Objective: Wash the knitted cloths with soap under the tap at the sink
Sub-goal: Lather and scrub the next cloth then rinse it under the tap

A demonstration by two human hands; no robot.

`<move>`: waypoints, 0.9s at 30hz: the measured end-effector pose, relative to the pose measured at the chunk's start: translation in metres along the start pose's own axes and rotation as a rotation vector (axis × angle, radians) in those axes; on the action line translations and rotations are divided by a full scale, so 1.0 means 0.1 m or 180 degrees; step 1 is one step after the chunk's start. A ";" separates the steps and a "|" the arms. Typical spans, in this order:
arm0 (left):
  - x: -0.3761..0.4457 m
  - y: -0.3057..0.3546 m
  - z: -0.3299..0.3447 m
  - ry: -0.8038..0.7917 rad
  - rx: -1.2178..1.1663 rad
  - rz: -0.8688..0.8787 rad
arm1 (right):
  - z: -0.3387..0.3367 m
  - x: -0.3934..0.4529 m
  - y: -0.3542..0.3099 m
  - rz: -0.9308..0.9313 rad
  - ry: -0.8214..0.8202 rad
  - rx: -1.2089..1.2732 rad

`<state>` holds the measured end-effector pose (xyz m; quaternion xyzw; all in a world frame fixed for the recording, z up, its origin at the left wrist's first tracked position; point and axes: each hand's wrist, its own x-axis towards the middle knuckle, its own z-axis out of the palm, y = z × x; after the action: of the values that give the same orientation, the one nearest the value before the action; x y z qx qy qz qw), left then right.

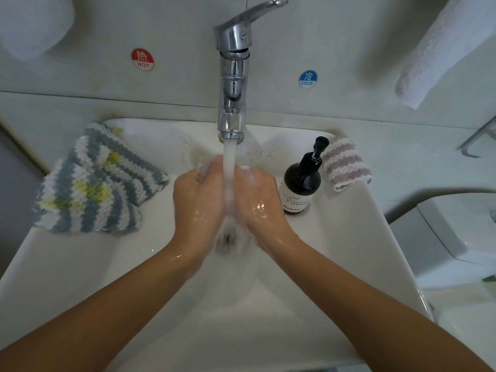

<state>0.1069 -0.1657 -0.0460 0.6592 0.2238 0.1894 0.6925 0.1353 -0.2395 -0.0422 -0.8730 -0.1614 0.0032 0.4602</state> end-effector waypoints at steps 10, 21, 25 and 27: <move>-0.01 0.01 0.04 -0.0225 0.0143 -0.0198 | -0.13 0.05 0.06 0.1312 0.0348 0.1889; 0.17 -0.06 -0.08 0.0378 0.0026 0.0391 | -0.12 0.02 0.02 0.0648 0.0063 0.1394; 0.13 -0.03 -0.04 0.0311 -0.0072 0.0326 | -0.14 0.06 0.06 0.0626 0.0462 0.1461; 0.10 -0.02 -0.02 0.0268 -0.0146 0.0257 | -0.14 0.07 0.06 0.0585 0.0592 0.1392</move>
<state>0.1143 -0.1582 -0.0490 0.6431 0.2215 0.2499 0.6891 0.1454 -0.2522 -0.0382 -0.7602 -0.0339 -0.0004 0.6488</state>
